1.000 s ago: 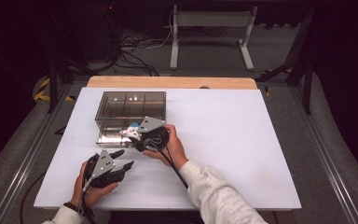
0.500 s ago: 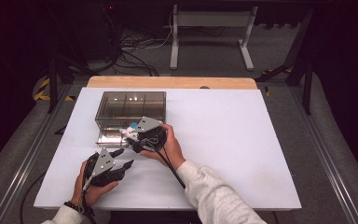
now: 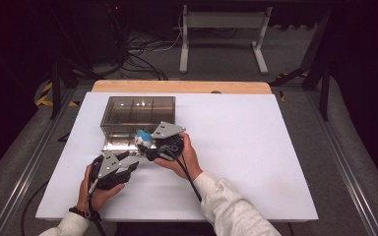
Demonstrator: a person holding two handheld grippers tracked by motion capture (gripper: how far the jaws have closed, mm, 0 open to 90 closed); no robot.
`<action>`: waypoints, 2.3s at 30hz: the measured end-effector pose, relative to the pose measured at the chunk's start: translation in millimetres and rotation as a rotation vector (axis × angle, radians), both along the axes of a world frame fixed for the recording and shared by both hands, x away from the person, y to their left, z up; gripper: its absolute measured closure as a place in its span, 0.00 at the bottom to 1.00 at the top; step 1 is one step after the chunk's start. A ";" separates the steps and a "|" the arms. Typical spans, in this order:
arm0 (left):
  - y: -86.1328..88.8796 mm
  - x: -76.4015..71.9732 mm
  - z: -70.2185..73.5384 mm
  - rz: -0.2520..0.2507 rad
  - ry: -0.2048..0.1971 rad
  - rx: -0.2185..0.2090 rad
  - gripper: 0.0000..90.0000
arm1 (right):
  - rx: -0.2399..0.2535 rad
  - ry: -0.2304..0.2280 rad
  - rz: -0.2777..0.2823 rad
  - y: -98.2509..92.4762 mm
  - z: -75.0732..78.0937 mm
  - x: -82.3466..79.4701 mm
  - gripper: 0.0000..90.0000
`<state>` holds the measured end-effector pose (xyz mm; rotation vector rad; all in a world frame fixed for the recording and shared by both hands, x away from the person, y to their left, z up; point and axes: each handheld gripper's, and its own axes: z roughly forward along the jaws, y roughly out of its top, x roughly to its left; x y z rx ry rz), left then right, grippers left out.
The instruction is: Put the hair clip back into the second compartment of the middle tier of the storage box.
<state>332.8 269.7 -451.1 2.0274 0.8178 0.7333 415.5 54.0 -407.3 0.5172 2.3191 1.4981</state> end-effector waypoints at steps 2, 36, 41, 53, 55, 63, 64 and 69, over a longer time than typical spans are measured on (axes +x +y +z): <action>-0.5 0.3 -0.4 0.003 0.001 0.005 0.57 | 0.014 -0.009 0.003 -2.7 0.9 -1.6 0.51; -2.3 12.2 -4.9 0.030 0.013 0.039 0.64 | -0.092 -0.018 -0.045 5.0 -8.3 1.3 0.91; 0.3 10.7 -3.1 0.025 0.007 0.032 0.65 | -0.095 -0.013 -0.045 5.4 -8.0 -0.1 0.90; 9.2 0.4 9.3 0.059 -0.099 0.009 0.60 | -0.090 0.065 -0.076 11.6 -7.4 9.3 0.47; 12.3 0.5 11.1 0.065 -0.114 -0.015 0.57 | -0.090 0.082 -0.071 13.7 -8.1 11.5 0.44; 16.9 11.7 10.4 0.073 -0.067 -0.017 0.50 | -0.107 0.084 -0.069 24.5 -8.0 12.0 0.64; 17.4 13.0 10.1 0.073 -0.064 -0.018 0.50 | -0.116 0.079 -0.064 25.8 -8.2 11.5 0.65; 17.1 14.4 9.6 0.072 -0.062 -0.014 0.50 | -0.123 0.061 -0.066 28.6 -7.2 8.9 0.73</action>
